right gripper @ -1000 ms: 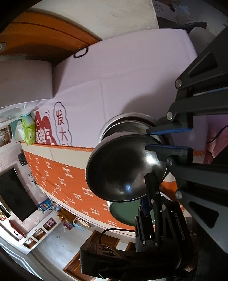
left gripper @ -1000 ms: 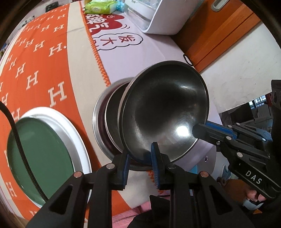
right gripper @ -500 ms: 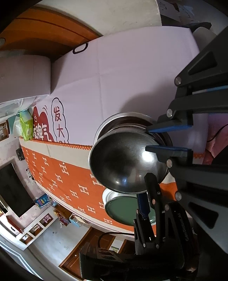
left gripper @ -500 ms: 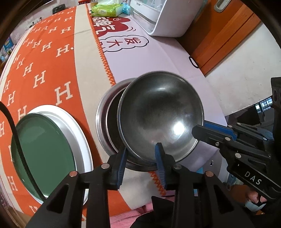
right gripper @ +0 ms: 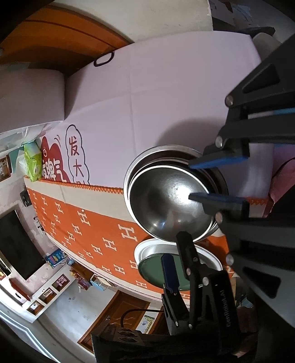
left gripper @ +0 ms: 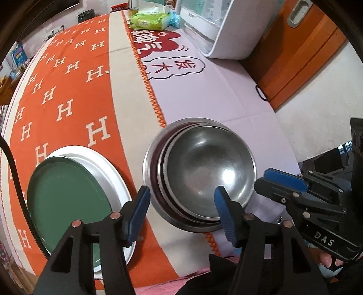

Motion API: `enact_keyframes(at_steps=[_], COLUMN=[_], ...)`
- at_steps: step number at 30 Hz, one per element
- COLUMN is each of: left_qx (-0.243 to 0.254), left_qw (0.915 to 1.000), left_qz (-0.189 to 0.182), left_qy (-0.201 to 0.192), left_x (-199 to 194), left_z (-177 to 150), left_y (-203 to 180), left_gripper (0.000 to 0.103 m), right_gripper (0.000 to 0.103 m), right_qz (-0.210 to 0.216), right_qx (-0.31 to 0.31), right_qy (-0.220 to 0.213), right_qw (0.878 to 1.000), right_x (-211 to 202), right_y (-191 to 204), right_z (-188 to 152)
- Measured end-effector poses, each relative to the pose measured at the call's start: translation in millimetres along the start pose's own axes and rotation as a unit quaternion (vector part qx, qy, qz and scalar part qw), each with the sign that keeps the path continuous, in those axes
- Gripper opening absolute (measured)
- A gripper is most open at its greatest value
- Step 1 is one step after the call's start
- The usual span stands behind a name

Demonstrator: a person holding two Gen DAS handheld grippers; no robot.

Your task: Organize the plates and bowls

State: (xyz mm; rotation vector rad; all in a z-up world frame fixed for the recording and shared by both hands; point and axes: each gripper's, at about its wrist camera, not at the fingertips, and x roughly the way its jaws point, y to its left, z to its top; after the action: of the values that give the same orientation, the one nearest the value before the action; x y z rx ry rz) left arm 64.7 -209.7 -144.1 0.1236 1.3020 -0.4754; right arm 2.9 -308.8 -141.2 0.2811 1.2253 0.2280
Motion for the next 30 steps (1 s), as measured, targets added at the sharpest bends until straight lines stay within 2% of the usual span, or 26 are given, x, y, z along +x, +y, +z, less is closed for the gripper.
enact_keyframes(at_steps=[3,7,11,21,28,30], left_qx=[-0.011,-0.034,-0.05,-0.058,-0.044,-0.041], left_qw=[0.9999,0.9992,0.9982,0.9958,0.995,0.9947], left_qz=[0.005,0.004,0.003,-0.011,-0.026,-0.031], left_qy=[0.003,0.018,0.033,0.069,0.085,0.088], left_x=[3.1,12.1,20.7,45.2,57.4,60.8], left_z=[0.7,0.9,1.3,8.5,17.1,20.0], left_y=[6.5,16.7,24.9,32.9,28.0,26.4], left_gripper=[0.066,0.067,0.067,0.067,0.067,0.063], right_gripper=[0.031,0.031,0.043,0.046,0.046,0.046], right_qz=[0.006,0.011,0.008,0.003,0.005,0.004], right_qx=[0.011,0.029,0.038,0.044,0.059,0.061], right_qy=[0.005,0.016,0.026,0.055,0.071,0.075], right_qw=[1.0,0.999,0.999,0.998,0.996,0.995], right_x=[3.0,9.3,15.3,33.1,45.0,47.7], right_y=[-4.3,-11.2,-14.1,-15.8,-23.8,-24.4], right_z=[-2.0,-2.4,-0.9,9.0,16.4,18.3])
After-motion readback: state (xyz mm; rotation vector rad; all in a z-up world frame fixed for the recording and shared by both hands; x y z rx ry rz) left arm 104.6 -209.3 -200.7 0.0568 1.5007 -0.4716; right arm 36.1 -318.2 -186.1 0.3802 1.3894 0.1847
